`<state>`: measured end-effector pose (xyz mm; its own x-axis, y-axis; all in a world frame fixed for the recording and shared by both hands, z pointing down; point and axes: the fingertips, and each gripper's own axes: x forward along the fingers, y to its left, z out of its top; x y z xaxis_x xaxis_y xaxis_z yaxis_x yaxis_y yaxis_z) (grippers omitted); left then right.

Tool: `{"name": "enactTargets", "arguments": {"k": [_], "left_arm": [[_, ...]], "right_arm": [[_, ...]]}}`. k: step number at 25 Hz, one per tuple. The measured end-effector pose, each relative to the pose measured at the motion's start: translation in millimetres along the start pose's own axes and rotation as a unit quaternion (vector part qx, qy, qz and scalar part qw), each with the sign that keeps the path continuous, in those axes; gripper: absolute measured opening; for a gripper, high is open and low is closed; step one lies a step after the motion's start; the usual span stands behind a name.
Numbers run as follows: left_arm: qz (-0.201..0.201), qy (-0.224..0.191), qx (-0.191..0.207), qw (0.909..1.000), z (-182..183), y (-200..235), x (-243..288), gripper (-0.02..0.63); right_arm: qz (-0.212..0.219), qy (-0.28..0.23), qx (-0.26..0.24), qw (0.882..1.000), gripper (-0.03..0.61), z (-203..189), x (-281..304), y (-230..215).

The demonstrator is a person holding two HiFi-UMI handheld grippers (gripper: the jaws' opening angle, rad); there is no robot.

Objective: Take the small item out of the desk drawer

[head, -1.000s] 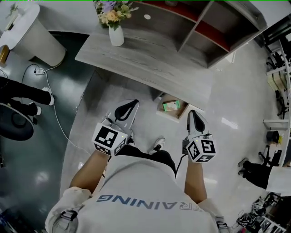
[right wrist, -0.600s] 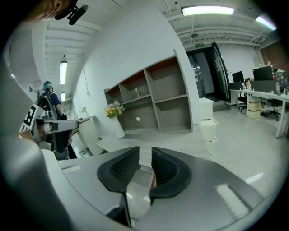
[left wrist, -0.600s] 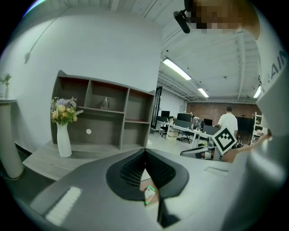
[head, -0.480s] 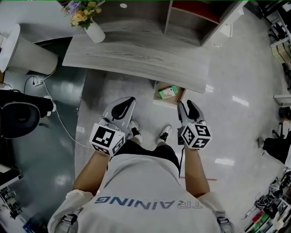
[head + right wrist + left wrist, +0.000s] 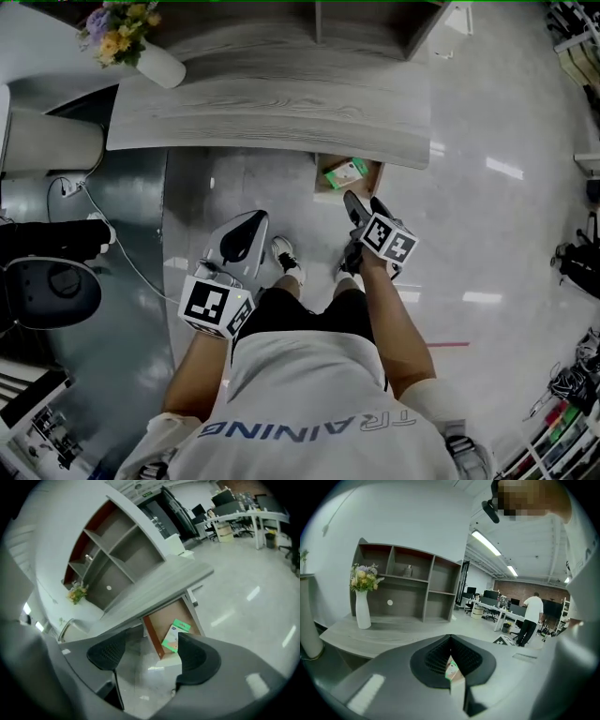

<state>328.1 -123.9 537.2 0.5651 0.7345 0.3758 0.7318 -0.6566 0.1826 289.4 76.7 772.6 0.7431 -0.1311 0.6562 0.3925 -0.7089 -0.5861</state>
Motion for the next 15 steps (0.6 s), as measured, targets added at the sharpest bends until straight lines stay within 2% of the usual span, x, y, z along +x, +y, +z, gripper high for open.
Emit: {"name": "enactTargets", "arguments": {"k": [4, 7, 15], "left_arm": [[-0.014, 0.015, -0.017, 0.9996, -19, 2, 3, 0.002], [-0.008, 0.035, -0.023, 0.9991, -37, 11, 6, 0.002], [-0.020, 0.047, -0.034, 0.9981, -58, 25, 21, 0.002]], "right_arm": [[-0.023, 0.007, 0.077, 0.997, 0.373, -20, 50, -29], [-0.028, 0.014, 0.132, 0.991, 0.390, -30, 86, -42], [-0.089, -0.003, 0.231, 0.969, 0.399, -42, 148, -84]]}}
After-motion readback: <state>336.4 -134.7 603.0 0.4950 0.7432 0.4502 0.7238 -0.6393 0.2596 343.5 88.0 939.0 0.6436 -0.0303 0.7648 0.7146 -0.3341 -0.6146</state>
